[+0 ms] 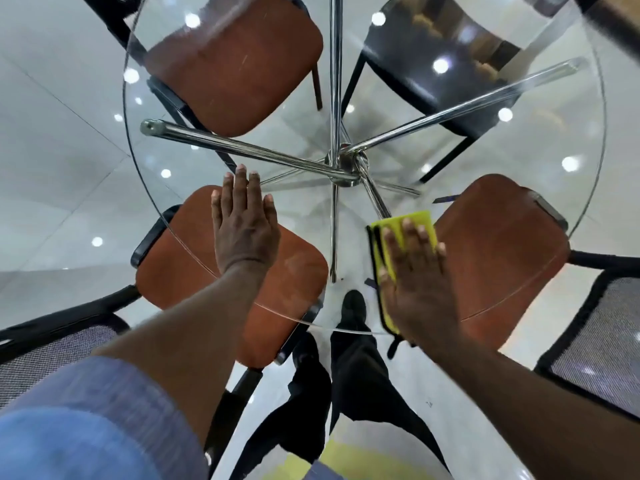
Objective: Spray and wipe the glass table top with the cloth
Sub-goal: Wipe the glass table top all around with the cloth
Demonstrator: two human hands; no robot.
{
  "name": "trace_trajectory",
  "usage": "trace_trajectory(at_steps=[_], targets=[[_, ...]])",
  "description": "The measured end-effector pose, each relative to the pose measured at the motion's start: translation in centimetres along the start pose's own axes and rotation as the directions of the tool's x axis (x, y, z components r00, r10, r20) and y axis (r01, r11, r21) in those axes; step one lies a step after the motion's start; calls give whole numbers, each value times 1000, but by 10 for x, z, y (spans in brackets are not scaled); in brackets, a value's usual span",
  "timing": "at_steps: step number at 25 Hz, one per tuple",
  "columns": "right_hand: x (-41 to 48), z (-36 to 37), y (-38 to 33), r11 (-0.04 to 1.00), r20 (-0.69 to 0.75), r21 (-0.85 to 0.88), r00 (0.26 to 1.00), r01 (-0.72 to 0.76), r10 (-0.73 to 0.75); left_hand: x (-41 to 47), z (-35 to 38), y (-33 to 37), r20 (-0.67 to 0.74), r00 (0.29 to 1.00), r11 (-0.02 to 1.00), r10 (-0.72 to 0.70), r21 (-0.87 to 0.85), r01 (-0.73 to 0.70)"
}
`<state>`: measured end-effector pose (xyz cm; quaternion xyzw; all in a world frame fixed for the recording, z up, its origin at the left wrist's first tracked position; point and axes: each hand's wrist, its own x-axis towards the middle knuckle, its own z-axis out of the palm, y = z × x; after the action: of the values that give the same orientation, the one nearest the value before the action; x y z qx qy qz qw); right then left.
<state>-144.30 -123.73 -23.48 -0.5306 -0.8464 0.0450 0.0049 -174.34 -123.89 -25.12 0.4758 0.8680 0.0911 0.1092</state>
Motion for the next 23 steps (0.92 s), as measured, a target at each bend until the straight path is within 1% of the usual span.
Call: trace_trajectory(at_steps=[2, 4, 5, 6, 8, 10, 13, 15, 16, 17, 18, 19, 20, 21, 22, 23], targets=[[2, 6, -34, 987, 17, 42, 988, 154, -155, 0, 0, -1, 2, 1000, 1000, -4, 13, 4], [45, 10, -55, 937, 1, 73, 940, 341, -342, 2, 1, -2, -2, 1000, 1000, -4, 17, 4], [71, 12, -59, 919, -13, 78, 922, 388, -388, 2, 0, -2, 1, 1000, 1000, -4, 9, 4], [97, 14, -56, 919, -36, 78, 922, 386, -384, 1, 0, -1, 6, 1000, 1000, -6, 2, 6], [133, 15, -36, 957, -76, 72, 958, 282, -277, -1, -1, -1, 12, 1000, 1000, 0, 9, 0], [128, 10, -6, 985, -58, 77, 987, 155, -151, 1, 0, -2, 12, 1000, 1000, 5, 9, -5], [60, -5, 30, 999, -45, 39, 998, -35, 37, 0, 2, -2, 15, 1000, 1000, 11, 13, -11], [9, -2, 16, 984, -36, 28, 984, -176, 177, 1, 1, -2, 10, 1000, 1000, 1, 10, -1], [-9, 2, -3, 977, -30, 21, 976, -214, 214, 1, 0, -1, 12, 1000, 1000, 2, 6, -2], [-20, 6, -27, 981, -30, 23, 981, -192, 193, 1, 0, -1, 16, 1000, 1000, 6, 6, -6], [-23, 9, -49, 994, -29, 41, 994, -104, 105, -1, -1, 0, 18, 1000, 1000, 9, 10, -9], [-16, 10, -66, 997, -20, 75, 999, 27, -26, -1, 0, 0, 11, 1000, 1000, 10, 13, -10], [3, 10, -75, 978, -16, 112, 985, 174, -174, 1, 0, 0, 2, 1000, 1000, 7, 9, -7], [27, 11, -78, 946, -19, 126, 954, 299, -299, 2, 0, -2, 2, 1000, 1000, 3, 2, -3], [51, 12, -79, 923, -27, 120, 930, 366, -365, 2, 0, -2, 11, 1000, 1000, -1, -4, 1], [75, 14, -76, 926, -37, 119, 933, 359, -357, 2, 1, -2, 14, 1000, 1000, 0, -4, 0]])
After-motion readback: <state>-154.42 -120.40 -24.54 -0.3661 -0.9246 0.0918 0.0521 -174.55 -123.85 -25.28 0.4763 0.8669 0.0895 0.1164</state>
